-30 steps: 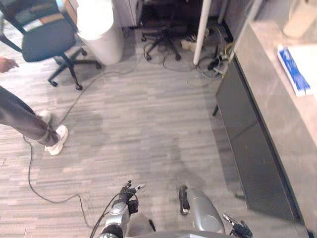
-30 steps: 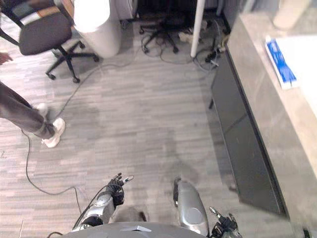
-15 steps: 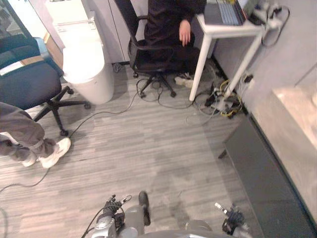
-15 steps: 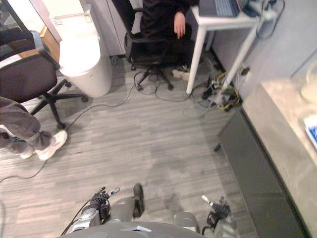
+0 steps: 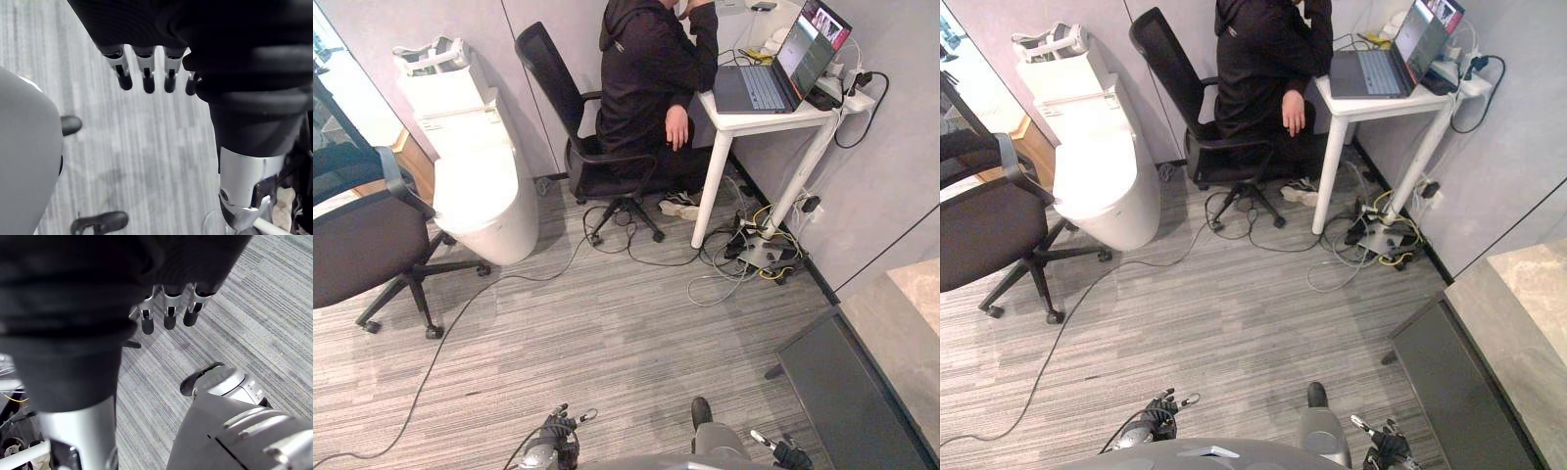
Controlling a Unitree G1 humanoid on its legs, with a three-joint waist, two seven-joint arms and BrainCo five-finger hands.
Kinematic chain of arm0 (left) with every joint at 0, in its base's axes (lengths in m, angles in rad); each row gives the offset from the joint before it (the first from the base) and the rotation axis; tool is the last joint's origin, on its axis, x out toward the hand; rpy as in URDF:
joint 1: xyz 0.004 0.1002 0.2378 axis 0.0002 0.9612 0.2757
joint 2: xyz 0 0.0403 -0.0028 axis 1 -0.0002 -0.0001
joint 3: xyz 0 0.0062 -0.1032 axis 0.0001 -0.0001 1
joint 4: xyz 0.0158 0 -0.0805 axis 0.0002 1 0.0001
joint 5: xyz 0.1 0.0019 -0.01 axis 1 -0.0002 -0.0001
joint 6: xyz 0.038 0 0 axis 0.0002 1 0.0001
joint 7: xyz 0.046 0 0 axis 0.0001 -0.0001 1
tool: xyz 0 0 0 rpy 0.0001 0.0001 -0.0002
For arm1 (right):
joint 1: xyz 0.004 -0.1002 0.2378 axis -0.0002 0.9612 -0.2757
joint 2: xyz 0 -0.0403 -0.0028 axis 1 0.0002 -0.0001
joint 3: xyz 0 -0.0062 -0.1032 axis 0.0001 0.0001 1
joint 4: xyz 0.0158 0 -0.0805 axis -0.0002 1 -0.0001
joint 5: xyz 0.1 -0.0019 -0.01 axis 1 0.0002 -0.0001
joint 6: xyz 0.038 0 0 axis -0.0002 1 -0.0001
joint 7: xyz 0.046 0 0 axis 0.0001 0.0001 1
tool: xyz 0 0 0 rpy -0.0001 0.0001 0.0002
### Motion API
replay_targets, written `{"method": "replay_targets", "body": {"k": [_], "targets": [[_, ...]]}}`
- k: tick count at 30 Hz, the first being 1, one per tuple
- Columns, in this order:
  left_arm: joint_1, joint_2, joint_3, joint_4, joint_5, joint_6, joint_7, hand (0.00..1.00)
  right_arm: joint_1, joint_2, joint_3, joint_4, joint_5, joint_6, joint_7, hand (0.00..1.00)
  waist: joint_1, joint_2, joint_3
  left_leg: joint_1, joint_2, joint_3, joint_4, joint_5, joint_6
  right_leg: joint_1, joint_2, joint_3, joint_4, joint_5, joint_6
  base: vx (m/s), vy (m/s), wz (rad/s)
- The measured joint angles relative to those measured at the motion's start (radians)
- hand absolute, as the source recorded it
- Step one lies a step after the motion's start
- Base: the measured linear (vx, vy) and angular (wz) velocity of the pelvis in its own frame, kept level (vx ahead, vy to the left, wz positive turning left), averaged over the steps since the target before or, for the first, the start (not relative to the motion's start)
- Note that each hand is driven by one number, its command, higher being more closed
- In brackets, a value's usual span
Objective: Organize washtable
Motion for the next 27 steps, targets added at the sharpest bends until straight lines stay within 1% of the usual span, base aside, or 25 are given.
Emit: {"method": "replay_targets", "body": {"k": [4, 6, 8, 10, 11, 12, 13, 14, 15, 16, 17, 18, 19, 20, 21, 22, 23, 24, 25, 26, 27], "targets": [[0.003, 0.001, 0.001, 0.0, 0.031, 0.002, -0.005, 0.0, 0.012, 0.003, -0.005, 0.003, -0.001, 0.002, 0.002, 0.0, 0.0, 0.0, -0.001, 0.0, 0.004, -0.028, -0.004, -0.004, -0.005, 0.031, -0.001, -0.035, -0.026, 0.002, 0.001, 0.0, -0.019, 0.19], [0.005, 0.005, 0.002, 0.0, 0.052, 0.013, -0.019, 0.0, 0.012, 0.011, -0.006, 0.008, -0.003, 0.002, 0.004, 0.0, 0.002, -0.001, -0.002, 0.0, 0.01, -0.032, -0.003, -0.009, -0.003, 0.04, 0.0, -0.048, -0.035, 0.001, 0.001, 0.03, -0.008, 0.16], [0.007, 0.01, 0.004, 0.001, 0.061, 0.02, -0.023, 0.0, 0.014, 0.026, -0.014, 0.015, -0.003, 0.004, 0.013, 0.0, 0.003, -0.003, -0.003, -0.001, 0.019, -0.034, 0.001, -0.016, -0.009, 0.042, 0.007, -0.054, -0.025, -0.008, -0.006, 0.04, -0.022, 0.09], [0.006, 0.02, 0.011, 0.001, 0.066, 0.025, -0.026, 0.0, 0.012, 0.039, -0.026, 0.039, -0.005, 0.004, 0.026, 0.0, 0.006, -0.009, -0.005, 0.0, 0.033, -0.032, 0.007, -0.029, -0.017, 0.023, 0.019, -0.055, 0.023, -0.043, -0.013, 0.06, -0.051, -0.01], [0.006, 0.027, 0.028, 0.001, 0.084, 0.027, -0.034, 0.0, 0.015, 0.046, -0.041, 0.05, -0.006, 0.013, 0.035, 0.0, 0.006, -0.011, -0.007, 0.006, 0.046, -0.028, 0.018, -0.044, -0.023, 0.007, 0.03, -0.053, 0.073, -0.081, -0.024, 0.12, -0.096, -0.19], [0.009, 0.034, 0.06, 0.001, 0.103, 0.035, -0.04, 0.0, 0.02, 0.051, -0.055, 0.051, -0.006, 0.023, 0.042, 0.0, 0.005, -0.006, -0.003, 0.023, 0.072, -0.002, 0.051, -0.075, -0.046, -0.011, 0.053, -0.044, 0.156, -0.135, -0.044, 0.15, -0.128, -0.33], [0.016, 0.034, 0.079, 0.001, 0.11, 0.04, -0.04, 0.0, 0.025, 0.049, -0.051, 0.051, -0.007, 0.025, 0.044, 0.0, 0.004, -0.001, -0.001, 0.034, 0.093, 0.018, 0.082, -0.092, -0.061, -0.019, 0.071, -0.044, 0.209, -0.171, -0.065, 0.23, -0.148, -0.64], [0.055, 0.052, 0.107, -0.003, 0.118, 0.045, -0.041, 0.0, 0.038, 0.051, -0.042, 0.055, -0.008, 0.024, 0.046, 0.0, 0.008, -0.014, -0.014, 0.031, 0.129, 0.056, 0.223, -0.122, -0.097, -0.022, 0.098, -0.037, 0.289, -0.237, -0.082, 0.16, -0.176, -0.81], [0.065, 0.071, 0.134, -0.01, 0.115, 0.05, -0.042, 0.0, 0.037, 0.052, -0.044, 0.087, -0.008, 0.024, 0.048, 0.0, 0.003, -0.043, -0.014, -0.043, 0.183, 0.086, 0.485, -0.119, -0.093, -0.019, 0.115, -0.007, 0.345, -0.275, -0.081, 0.1, -0.19, -0.86], [0.074, 0.072, 0.142, -0.02, 0.115, 0.054, -0.042, 0.0, 0.042, 0.047, -0.047, 0.088, -0.008, 0.023, 0.048, 0.0, 0.004, -0.041, -0.014, -0.087, 0.219, 0.085, 0.615, -0.091, -0.065, -0.013, 0.13, 0.008, 0.361, -0.285, -0.089, -0.06, -0.245, -1.11], [0.09, 0.061, 0.152, -0.032, 0.115, 0.056, -0.042, 0.0, 0.043, 0.028, -0.053, 0.088, -0.007, 0.023, 0.047, 0.0, 0.012, -0.025, -0.009, -0.16, 0.259, 0.043, 0.817, 0.018, 0.018, -0.011, 0.167, 0.057, 0.397, -0.31, -0.106, -0.1, -0.319, -1.59], [0.102, 0.053, 0.153, -0.033, 0.115, 0.057, -0.043, 0.0, 0.037, 0.008, -0.053, 0.086, -0.005, 0.021, 0.045, 0.0, 0.029, -0.021, -0.002, -0.207, 0.254, -0.037, 0.944, 0.134, -0.01, -0.003, 0.193, 0.125, 0.419, -0.32, -0.121, -0.12, -0.322, -1.76], [0.104, 0.044, 0.152, -0.035, 0.115, 0.056, -0.043, 0.0, 0.031, -0.002, -0.053, 0.086, -0.005, 0.021, 0.044, 0.0, 0.03, -0.007, 0.006, -0.232, 0.24, -0.074, 1.0, 0.111, -0.01, 0.002, 0.206, 0.149, 0.423, -0.323, -0.125, -0.06, -0.253, -1.66], [0.105, 0.037, 0.142, -0.04, 0.115, 0.056, -0.043, 0.0, 0.022, -0.018, -0.057, 0.084, -0.005, 0.021, 0.04, 0.0, 0.022, 0.014, 0.018, -0.276, 0.205, -0.12, 1.043, 0.01, -0.01, 0.017, 0.219, 0.199, 0.419, -0.325, -0.13, 0.08, -0.112, -1.39], [0.097, 0.038, 0.113, -0.046, 0.114, 0.054, -0.04, 0.0, 0.019, -0.023, -0.056, 0.081, -0.005, 0.022, 0.039, 0.0, 0.023, 0.016, 0.019, -0.3, 0.167, -0.13, 1.002, -0.054, -0.014, 0.032, 0.223, 0.253, 0.407, -0.327, -0.132, 0.13, -0.049, -1.29], [0.094, 0.042, 0.099, -0.05, 0.114, 0.051, -0.039, 0.0, 0.019, -0.022, -0.054, 0.078, -0.004, 0.021, 0.038, 0.0, 0.023, 0.015, 0.02, -0.305, 0.153, -0.137, 0.962, -0.077, -0.009, 0.039, 0.227, 0.283, 0.398, -0.328, -0.132, 0.16, -0.002, -1.42], [0.094, 0.049, 0.071, -0.052, 0.112, 0.041, -0.038, 0.0, 0.014, -0.022, -0.044, 0.076, -0.004, 0.021, 0.038, 0.0, 0.024, 0.014, 0.019, -0.306, 0.12, -0.168, 0.836, -0.111, -0.002, 0.049, 0.236, 0.346, 0.383, -0.34, -0.139, 0.11, 0.027, -1.19], [0.095, 0.051, 0.059, -0.057, 0.105, 0.036, -0.038, 0.0, 0.008, -0.022, -0.04, 0.075, -0.004, 0.02, 0.038, 0.0, 0.025, 0.014, 0.018, -0.305, 0.094, -0.213, 0.752, -0.121, -0.006, 0.046, 0.244, 0.384, 0.383, -0.343, -0.137, 0.15, 0.096, -1.71], [0.098, 0.05, 0.044, -0.073, 0.098, 0.032, -0.038, 0.0, -0.009, -0.024, -0.032, 0.074, -0.005, 0.018, 0.039, 0.0, 0.029, 0.018, 0.017, -0.3, 0.036, -0.342, 0.594, -0.134, -0.02, 0.023, 0.265, 0.455, 0.385, -0.345, -0.133, 0.2, 0.178, -1.89], [0.097, 0.052, 0.028, -0.085, 0.097, 0.03, -0.038, 0.0, -0.025, -0.031, -0.004, 0.073, -0.007, 0.018, 0.039, 0.0, 0.031, 0.025, 0.012, -0.295, 0.003, -0.46, 0.451, -0.134, -0.028, 0.004, 0.293, 0.529, 0.387, -0.341, -0.116, 0.21, 0.23, -1.95], [0.094, 0.052, 0.019, -0.087, 0.098, 0.028, -0.038, 0.0, -0.028, -0.036, 0.005, 0.072, -0.013, 0.018, 0.04, 0.0, 0.031, 0.033, 0.008, -0.293, 0.004, -0.477, 0.389, -0.124, -0.034, -0.006, 0.307, 0.559, 0.387, -0.339, -0.105, 0.21, 0.312, -1.94]]}}
